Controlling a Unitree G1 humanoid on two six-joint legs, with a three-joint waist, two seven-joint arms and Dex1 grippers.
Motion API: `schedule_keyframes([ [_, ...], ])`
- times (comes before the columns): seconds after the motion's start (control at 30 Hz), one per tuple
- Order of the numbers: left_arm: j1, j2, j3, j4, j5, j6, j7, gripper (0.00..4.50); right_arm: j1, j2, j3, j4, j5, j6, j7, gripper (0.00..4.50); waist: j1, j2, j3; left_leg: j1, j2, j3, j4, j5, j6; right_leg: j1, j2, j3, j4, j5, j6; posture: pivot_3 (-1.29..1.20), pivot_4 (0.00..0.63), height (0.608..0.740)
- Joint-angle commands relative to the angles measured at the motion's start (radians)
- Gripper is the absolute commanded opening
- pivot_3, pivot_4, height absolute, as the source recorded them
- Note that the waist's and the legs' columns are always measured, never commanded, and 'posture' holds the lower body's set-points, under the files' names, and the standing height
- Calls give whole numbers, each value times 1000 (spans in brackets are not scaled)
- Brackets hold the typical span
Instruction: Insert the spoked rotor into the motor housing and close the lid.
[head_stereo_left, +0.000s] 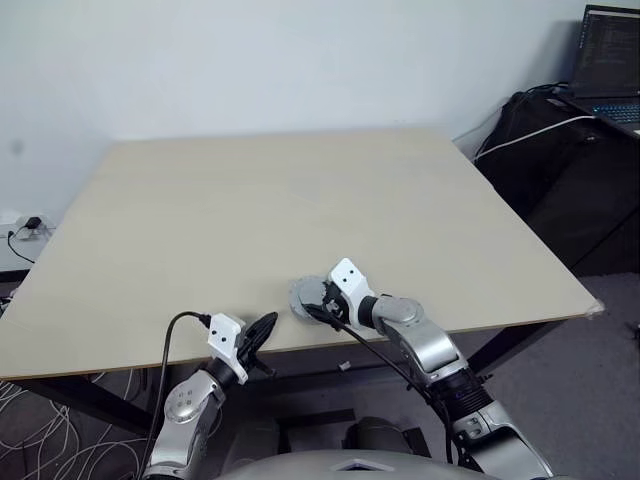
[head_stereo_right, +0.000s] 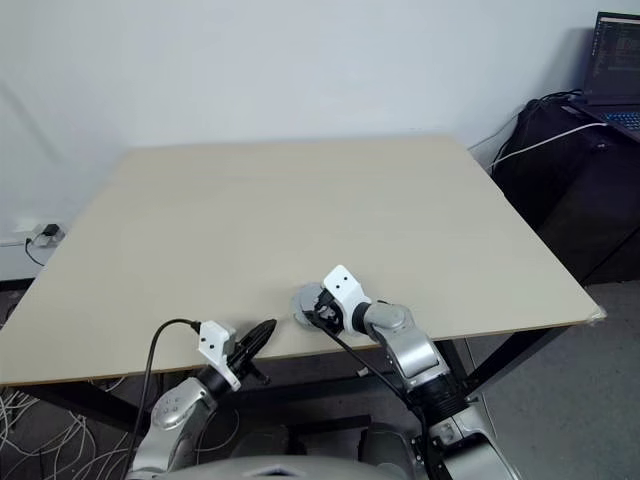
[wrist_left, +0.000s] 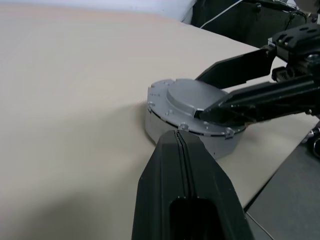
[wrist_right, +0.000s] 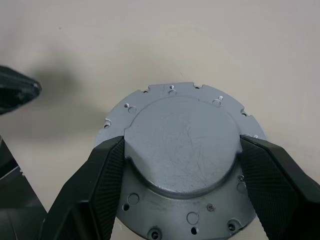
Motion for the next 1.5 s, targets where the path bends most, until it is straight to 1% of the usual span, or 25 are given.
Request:
schedule_keyframes([
  [0.03, -14, -3, -3, -50, 6, 1, 8, 0, 7, -29, 27, 23, -40, 3, -5, 3206, 0, 1, -1, 0, 0, 0, 0, 0, 0, 0, 0, 0, 0, 0, 0, 0, 0, 740],
  [0.33, -17, -8, -19, -74, 16, 23, 28, 0, 6, -49, 45, 29, -45, 8, -1, 3206, 1, 1, -1, 0, 0, 0, 0, 0, 0, 0, 0, 0, 0, 0, 0, 0, 0, 740],
  [0.53, -20, -6, -26, -86, 15, 37, 38, 0, 1, -36, 27, 29, -25, 64, -10, 3206, 1, 1, -1, 0, 0, 0, 0, 0, 0, 0, -1, 0, -1, 0, 0, 0, 0, 740],
  [0.93, -15, -6, -27, -77, 14, 36, 34, 0, -5, -50, 33, 32, -29, 87, -1, 3206, 1, 1, -2, 0, 0, 0, 0, 0, 0, 0, -1, 0, -1, 0, 0, 0, 0, 740],
  [1.13, -18, -9, -31, -84, 21, 44, 45, 0, -6, -53, 32, 27, -27, 129, -3, 3206, 1, 2, -2, 0, 0, 0, -1, 0, 0, 0, -2, 0, -1, 0, 0, 0, 0, 740],
  [1.33, 21, 22, -7, -102, -7, 33, 17, 0, -10, -60, 38, 31, -38, 155, -10, 3206, 1, 2, -2, 0, 0, 0, -2, 0, 0, 0, -2, -1, -1, 0, 1, 0, 0, 740],
  [1.43, 21, 21, -12, -110, -4, 40, 24, 0, -11, -65, 43, 30, -41, 164, -11, 3206, 2, 2, -2, 0, -1, 0, -2, 0, 0, 0, -6, -3, -1, 0, 1, 0, 0, 740],
  [1.5, 20, 19, -15, -115, -1, 46, 30, 0, -11, -70, 48, 30, -45, 162, -10, 3206, 3, 2, -2, 0, -1, 0, -2, 0, 0, 0, -12, -11, -1, 0, 1, 0, 0, 740],
])
